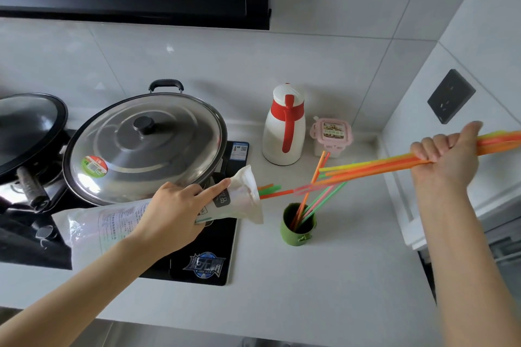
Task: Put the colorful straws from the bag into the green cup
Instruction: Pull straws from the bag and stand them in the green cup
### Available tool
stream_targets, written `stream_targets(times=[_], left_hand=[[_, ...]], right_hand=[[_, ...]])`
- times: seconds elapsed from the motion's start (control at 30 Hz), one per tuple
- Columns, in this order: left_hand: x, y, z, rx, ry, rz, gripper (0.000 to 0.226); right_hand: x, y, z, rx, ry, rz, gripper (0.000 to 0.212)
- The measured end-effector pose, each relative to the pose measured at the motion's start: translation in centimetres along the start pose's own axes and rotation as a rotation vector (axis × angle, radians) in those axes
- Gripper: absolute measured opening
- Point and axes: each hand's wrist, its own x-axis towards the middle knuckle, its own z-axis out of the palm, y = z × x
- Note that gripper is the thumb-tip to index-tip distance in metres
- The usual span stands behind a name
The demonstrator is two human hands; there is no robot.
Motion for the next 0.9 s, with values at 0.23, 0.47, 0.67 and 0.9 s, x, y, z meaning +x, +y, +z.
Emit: stream_targets(times=[0.23, 0.47, 0.67, 0.9], left_hand=[[0.1, -0.2, 0.6, -0.005, 0.002, -0.023, 0.085], [0.4, -0.4, 0.6, 0.005, 0.011, -0.03, 0.086], [0.8, -0.2, 0.5, -0.002, 0.021, -0.015, 0.086], [1.5, -0.1, 0.5, -0.005, 0.038, 0.01, 0.087]], right_hand=[[-3.2, 7.7, 0.3, -0.239, -0.124, -0.037, 0.057], [-5.2, 14.3, -1.3, -0.655, -0.356, 0.007, 0.043], [-4.5, 13.6, -0.1, -0.864, -0.531, 0.06, 0.024], [-4.8, 9.7, 1.7, -1.27, -0.361, -0.462, 0.024]])
